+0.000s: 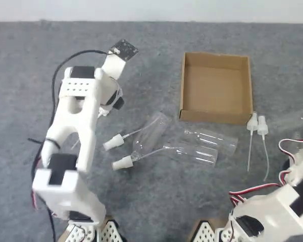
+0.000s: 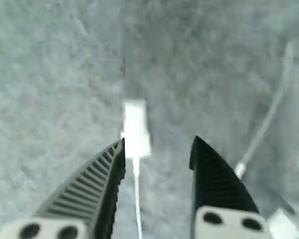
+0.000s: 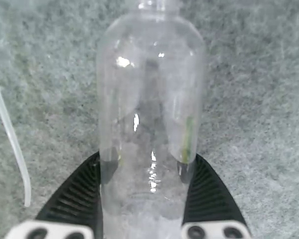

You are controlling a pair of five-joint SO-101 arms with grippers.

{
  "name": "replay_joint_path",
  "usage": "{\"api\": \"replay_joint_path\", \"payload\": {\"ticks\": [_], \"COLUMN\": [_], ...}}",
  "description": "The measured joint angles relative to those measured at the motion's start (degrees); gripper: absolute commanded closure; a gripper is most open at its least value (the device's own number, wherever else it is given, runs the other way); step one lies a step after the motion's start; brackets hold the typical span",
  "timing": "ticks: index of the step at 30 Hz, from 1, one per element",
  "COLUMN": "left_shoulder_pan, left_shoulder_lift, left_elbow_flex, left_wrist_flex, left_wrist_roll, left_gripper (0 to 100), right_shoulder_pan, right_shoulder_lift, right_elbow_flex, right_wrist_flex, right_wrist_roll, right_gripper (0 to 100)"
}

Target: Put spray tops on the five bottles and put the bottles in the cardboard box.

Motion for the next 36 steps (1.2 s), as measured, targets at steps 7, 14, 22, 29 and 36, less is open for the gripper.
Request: {"api": "replay_joint_path", "payload": {"ticks": [7,14,22,29,36], "left_shoulder_pan": [-3.08,-4.13,-3.78,-4.75,-3.52], "left_shoulder_lift": [16.79,25.41,28.40,25.76,7.47], "left_elbow_flex": [-12.40,-20.75,-21.54,-20.22,-2.64], "left_wrist_flex": [-1.32,1.32,4.04,7.38,8.44], "left_wrist_roll": [0.09,-0.09,-0.88,3.43,9.58], "left_gripper": [84,85,99,99,99], "right_shoulder_pan": [0.00,0.00,0.00,0.00,0.00], "right_shoulder_lift": [0.00,0.00,0.00,0.00,0.00], "right_elbow_flex": [0.00,0.00,0.00,0.00,0.00], "right_wrist_flex": [0.00,0.00,0.00,0.00,0.00], "right_wrist_roll": [0.00,0.00,0.00,0.00,0.00], "right_gripper": [95.6,95.6,95.6,95.6,95.6]}}
